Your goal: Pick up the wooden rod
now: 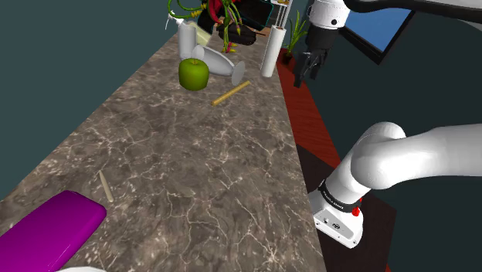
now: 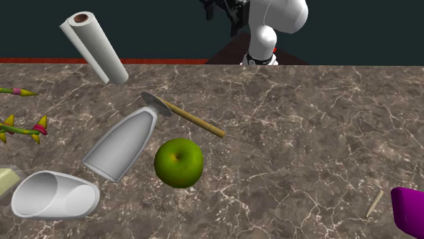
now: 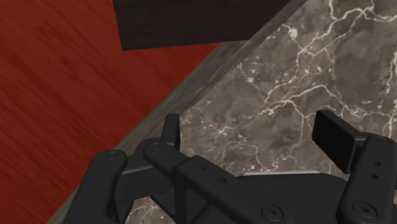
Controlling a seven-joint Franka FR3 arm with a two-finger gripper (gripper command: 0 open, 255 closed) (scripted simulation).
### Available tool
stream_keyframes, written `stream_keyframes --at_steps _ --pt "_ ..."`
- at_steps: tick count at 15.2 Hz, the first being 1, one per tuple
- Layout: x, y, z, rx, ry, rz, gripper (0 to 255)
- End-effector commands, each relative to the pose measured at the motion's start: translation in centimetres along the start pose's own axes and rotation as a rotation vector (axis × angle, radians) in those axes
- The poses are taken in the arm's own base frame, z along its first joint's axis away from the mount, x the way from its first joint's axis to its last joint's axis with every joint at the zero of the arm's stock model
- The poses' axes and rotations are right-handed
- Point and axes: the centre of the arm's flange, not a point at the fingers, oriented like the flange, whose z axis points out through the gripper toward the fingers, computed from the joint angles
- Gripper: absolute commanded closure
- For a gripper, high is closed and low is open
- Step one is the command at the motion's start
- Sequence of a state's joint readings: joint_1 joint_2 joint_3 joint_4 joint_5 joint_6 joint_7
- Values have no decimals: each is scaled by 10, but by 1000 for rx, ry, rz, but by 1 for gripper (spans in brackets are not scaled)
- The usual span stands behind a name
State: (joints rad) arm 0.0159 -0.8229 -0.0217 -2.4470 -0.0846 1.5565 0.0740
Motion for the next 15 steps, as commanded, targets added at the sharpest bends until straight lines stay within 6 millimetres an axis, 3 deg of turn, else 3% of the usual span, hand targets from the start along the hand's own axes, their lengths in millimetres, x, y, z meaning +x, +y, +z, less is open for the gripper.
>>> stream_keyframes --at_steps 1,8,15 --pt "0 0 0 0 0 0 0" --pt "59 -48 29 90 -6 446 0" --pt "134 -69 55 180 -13 892 0"
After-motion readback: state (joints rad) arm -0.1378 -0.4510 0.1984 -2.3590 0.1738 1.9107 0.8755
